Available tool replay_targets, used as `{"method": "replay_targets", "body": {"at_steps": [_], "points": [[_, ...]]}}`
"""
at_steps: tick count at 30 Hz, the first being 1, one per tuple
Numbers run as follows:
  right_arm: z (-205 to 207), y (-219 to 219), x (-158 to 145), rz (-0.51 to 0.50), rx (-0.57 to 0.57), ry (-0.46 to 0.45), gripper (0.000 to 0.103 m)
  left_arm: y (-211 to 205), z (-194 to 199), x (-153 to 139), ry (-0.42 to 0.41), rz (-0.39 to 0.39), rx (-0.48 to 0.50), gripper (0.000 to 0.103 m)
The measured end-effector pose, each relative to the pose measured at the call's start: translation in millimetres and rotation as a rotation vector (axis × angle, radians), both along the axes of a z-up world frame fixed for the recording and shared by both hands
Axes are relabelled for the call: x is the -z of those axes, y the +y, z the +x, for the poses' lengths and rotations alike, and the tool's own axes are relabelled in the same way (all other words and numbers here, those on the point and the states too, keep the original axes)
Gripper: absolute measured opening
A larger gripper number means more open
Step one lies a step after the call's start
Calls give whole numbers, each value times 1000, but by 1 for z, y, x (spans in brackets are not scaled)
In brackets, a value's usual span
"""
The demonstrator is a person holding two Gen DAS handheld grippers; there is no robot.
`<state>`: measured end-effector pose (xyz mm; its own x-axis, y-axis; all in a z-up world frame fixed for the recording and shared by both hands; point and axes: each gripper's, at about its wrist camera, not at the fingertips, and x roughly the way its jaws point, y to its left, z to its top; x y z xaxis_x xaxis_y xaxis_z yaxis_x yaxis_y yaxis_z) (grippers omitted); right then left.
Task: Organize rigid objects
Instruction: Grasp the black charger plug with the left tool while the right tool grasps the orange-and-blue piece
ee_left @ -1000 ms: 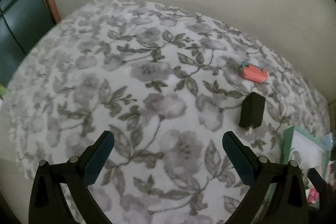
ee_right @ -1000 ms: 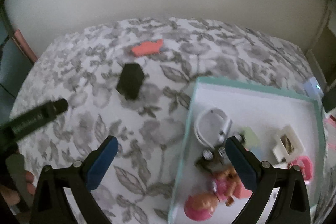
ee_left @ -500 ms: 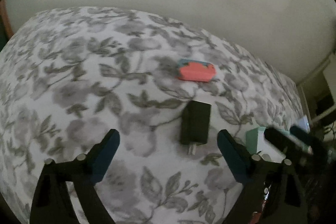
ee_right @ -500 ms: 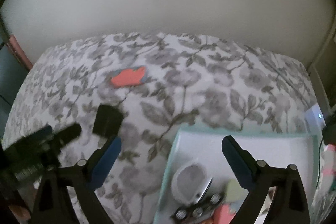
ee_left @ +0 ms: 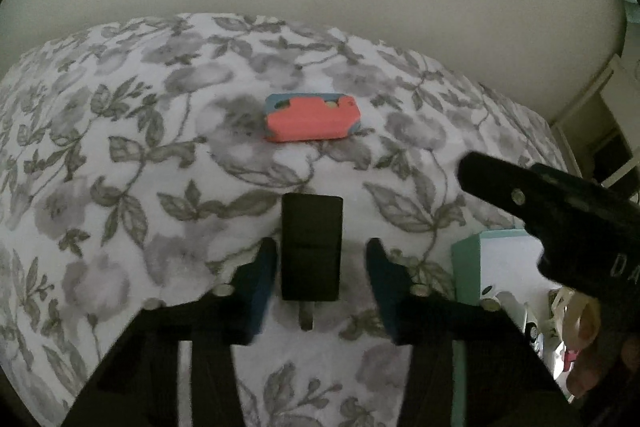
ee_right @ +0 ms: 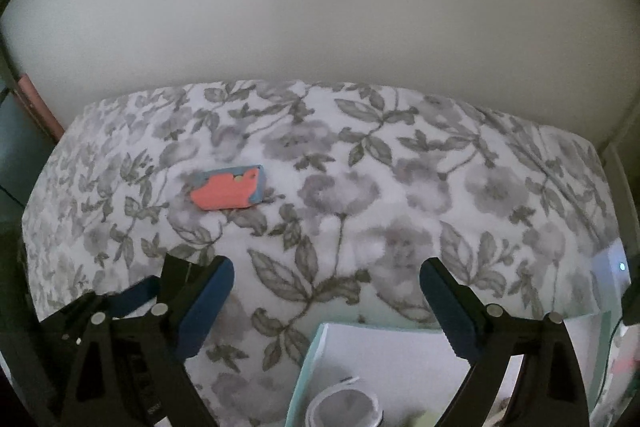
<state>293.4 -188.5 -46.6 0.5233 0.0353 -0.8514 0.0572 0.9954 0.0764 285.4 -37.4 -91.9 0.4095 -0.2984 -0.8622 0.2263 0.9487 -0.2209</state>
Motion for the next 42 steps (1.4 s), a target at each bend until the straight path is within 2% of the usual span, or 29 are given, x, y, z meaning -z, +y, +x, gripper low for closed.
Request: {"method": "replay_targets", "body": {"at_steps": [1, 7, 12, 21, 27, 29, 30, 35, 42], "points": [[4, 1, 2, 12, -2, 5, 96, 0, 0, 0, -5, 1, 1, 32], [24, 12, 6, 63, -20, 3, 96, 17, 1, -4, -40, -15, -1, 31], [44, 31, 13, 78, -45, -1, 96, 53, 8, -11, -78, 7, -76, 30], [79, 73, 37, 100, -77, 16, 95, 110, 20, -1, -75, 1, -176, 30], [95, 94, 54, 55, -78, 44, 88, 116, 22, 3, -85, -1, -173, 30], [96, 99, 58, 11, -82, 48, 81, 115, 22, 4, -86, 2, -169, 30], [96, 100, 59, -13, -82, 49, 73, 115, 22, 4, -87, 3, -168, 30], [93, 101, 60, -30, -76, 45, 73, 114, 20, 3, -71, 11, -170, 30], [65, 84, 43, 56, -42, 39, 73, 108, 3, -13, -46, 13, -172, 30]]}}
